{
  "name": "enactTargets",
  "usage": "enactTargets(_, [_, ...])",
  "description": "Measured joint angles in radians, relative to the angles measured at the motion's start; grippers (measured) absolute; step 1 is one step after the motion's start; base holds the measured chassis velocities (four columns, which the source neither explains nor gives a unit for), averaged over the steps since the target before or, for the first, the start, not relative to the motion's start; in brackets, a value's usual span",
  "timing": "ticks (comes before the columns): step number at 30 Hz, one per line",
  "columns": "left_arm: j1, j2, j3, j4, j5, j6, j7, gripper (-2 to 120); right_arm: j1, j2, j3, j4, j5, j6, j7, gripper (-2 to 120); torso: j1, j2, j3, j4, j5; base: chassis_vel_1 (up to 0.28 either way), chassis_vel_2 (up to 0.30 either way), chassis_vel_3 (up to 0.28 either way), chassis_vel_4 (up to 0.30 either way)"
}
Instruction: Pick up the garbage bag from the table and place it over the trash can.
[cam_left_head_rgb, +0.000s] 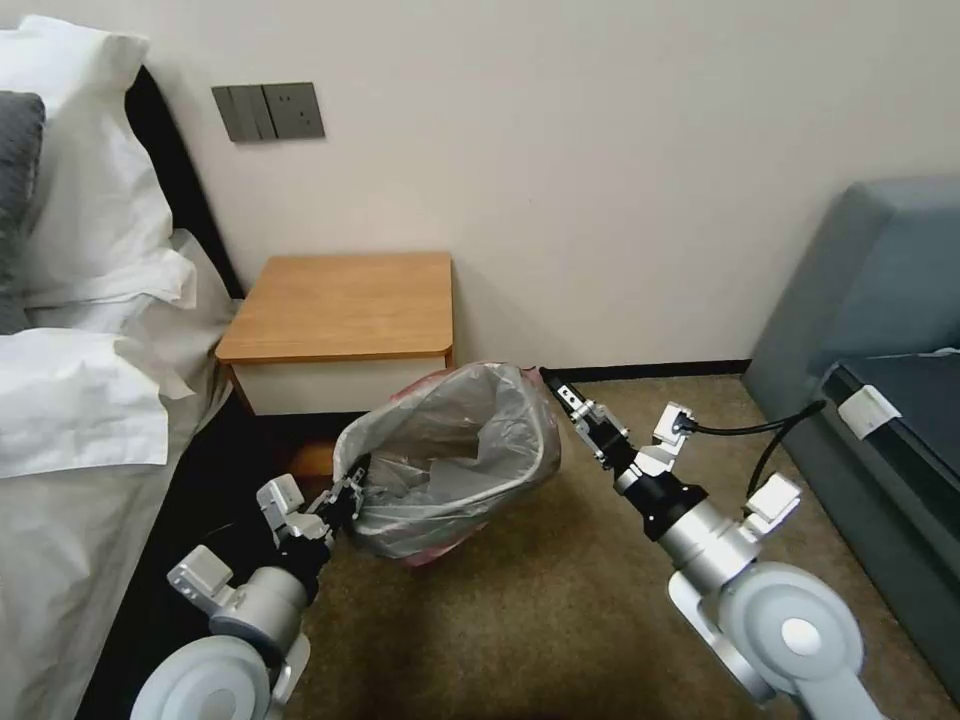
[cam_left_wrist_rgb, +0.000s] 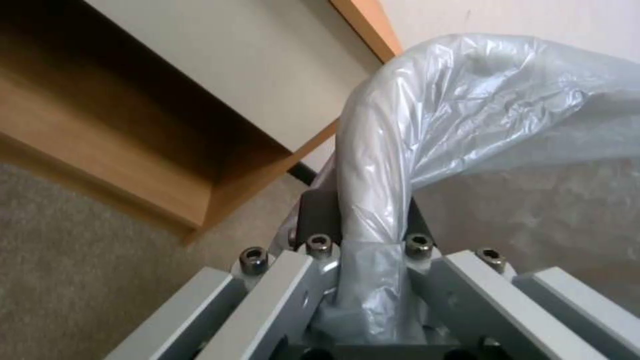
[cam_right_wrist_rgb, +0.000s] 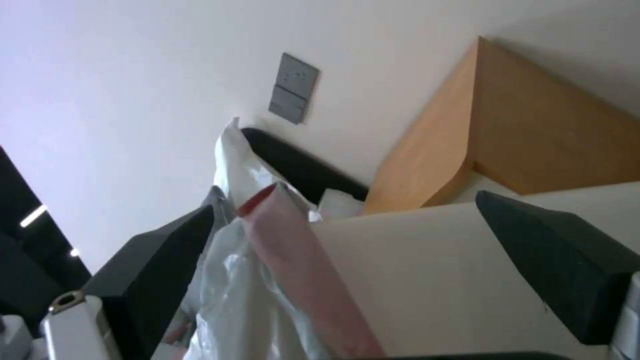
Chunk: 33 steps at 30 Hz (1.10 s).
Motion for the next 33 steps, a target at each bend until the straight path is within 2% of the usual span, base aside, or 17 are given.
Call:
enactTargets(6, [-0.008,-0.004,0.012,0.005,0.0,0.004,-0.005,4,0.009,0.01,-0.012,-0.005,-0.017,0.0,-0.003,100,0.0,0.0,0.0,0.0,0.0,0.0,0.0,0.0,0.0])
enactTargets(8, [-0.01,-0.004,0.015,0.009,0.002,0.005,-0.006,4,0.013,0.015,-0.015,-0.006,-0.021,0.001,-0.003,96,0.0,0.0,0.0,0.0,0.0,0.0,0.0,0.0,0.0])
enactTargets(11, [-0.014,-0.004,0.018,0.015,0.009,0.005,-0.007,4,0.017,0.024,-0.021,-0.007,-0.035,0.002,-0.005,84,0.0,0.0,0.0,0.0,-0.0001,0.0,0.0,0.0,0.0])
enactTargets(13, [-0.015,-0.004,0.018,0.016,0.009,0.005,-0.007,4,0.018,0.027,-0.023,-0.008,-0.038,0.003,-0.006,82,0.0,0.0,0.0,0.0,0.0,0.0,0.0,0.0,0.0])
enactTargets(16, [-0.015,-0.004,0.019,0.018,0.013,0.005,-0.007,4,0.02,0.035,-0.025,-0.013,-0.043,0.009,-0.008,65,0.0,0.0,0.0,0.0,0.0,0.0,0.0,0.0,0.0])
enactTargets(18, [-0.014,-0.004,0.02,0.018,0.017,0.005,-0.006,4,0.02,0.038,-0.026,-0.013,-0.039,0.012,-0.008,61,0.0,0.0,0.0,0.0,0.0,0.0,0.0,0.0,0.0])
enactTargets(25, [-0.011,-0.007,0.027,0.025,0.05,0.0,0.004,4,0.015,0.046,-0.027,-0.011,-0.03,0.019,-0.007,31,0.0,0.0,0.0,0.0,0.0,0.0,0.0,0.0,0.0])
enactTargets(29, [-0.011,-0.008,0.029,0.025,0.054,0.0,0.006,4,0.011,0.046,-0.028,-0.006,-0.029,0.019,-0.007,23,0.0,0.0,0.0,0.0,0.0,0.0,0.0,0.0,0.0])
enactTargets(32, [-0.014,-0.011,0.033,0.024,0.057,-0.001,0.007,4,0.009,0.046,-0.029,-0.003,-0.029,0.018,-0.007,8,0.0,0.0,0.0,0.0,0.0,0.0,0.0,0.0,0.0])
enactTargets(33, [-0.014,-0.011,0.033,0.024,0.057,-0.001,0.007,4,0.009,0.046,-0.029,-0.003,-0.029,0.018,-0.007,8,0.0,0.0,0.0,0.0,0.0,0.0,0.0,0.0,0.0])
